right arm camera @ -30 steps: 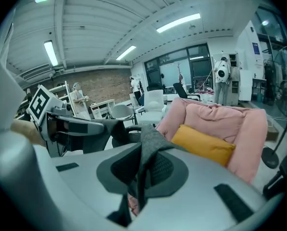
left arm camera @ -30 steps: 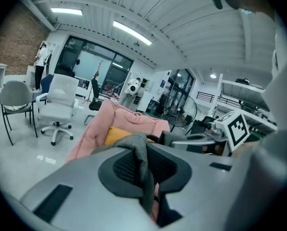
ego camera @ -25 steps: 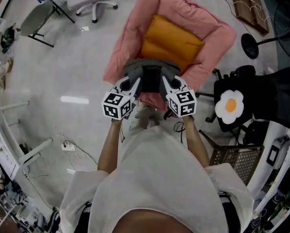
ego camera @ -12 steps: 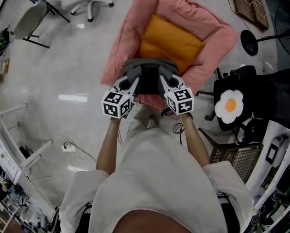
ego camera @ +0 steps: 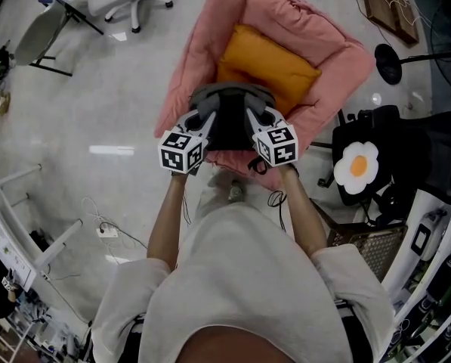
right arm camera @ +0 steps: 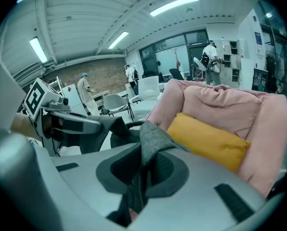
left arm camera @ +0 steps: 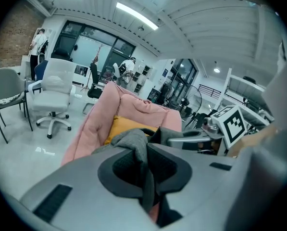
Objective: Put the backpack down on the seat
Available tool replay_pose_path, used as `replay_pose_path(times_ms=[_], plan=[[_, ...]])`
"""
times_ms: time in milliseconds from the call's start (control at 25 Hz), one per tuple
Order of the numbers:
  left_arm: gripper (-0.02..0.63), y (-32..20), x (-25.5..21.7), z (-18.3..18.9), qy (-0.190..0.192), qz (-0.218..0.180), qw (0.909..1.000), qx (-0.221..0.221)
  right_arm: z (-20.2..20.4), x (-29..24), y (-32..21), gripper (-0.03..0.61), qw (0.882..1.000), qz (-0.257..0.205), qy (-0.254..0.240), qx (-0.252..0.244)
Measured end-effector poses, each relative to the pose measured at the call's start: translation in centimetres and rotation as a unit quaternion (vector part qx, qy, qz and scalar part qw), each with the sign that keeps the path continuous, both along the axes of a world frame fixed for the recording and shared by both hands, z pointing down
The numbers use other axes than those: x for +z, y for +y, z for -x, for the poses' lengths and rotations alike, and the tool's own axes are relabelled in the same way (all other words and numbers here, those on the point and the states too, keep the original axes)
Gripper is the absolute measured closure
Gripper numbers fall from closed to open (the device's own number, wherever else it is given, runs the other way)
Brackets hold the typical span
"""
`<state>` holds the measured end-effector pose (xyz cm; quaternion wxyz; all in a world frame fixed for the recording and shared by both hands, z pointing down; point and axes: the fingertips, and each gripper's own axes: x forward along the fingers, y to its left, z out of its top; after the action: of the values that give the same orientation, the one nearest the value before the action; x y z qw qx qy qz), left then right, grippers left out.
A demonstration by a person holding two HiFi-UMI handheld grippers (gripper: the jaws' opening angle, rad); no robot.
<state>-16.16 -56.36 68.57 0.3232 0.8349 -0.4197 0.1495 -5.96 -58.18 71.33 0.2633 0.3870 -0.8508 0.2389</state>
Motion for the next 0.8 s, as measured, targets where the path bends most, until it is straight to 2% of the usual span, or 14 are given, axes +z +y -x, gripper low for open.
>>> replay_pose_path(times_ms=[600,800], plan=[[0.569,-6.6,3.9,0.4,0.002,0.031,0.9995,0.004,0.7,4.4,-6.3,0.526,0.999,0.029,0.012,0.007],[0.543,-7.3,5.1,0.6,-0.002,0.040,0.9992,-0.001,0.7,5.3,-7.5,0.508,0.999,0.037,0.009,0.012]])
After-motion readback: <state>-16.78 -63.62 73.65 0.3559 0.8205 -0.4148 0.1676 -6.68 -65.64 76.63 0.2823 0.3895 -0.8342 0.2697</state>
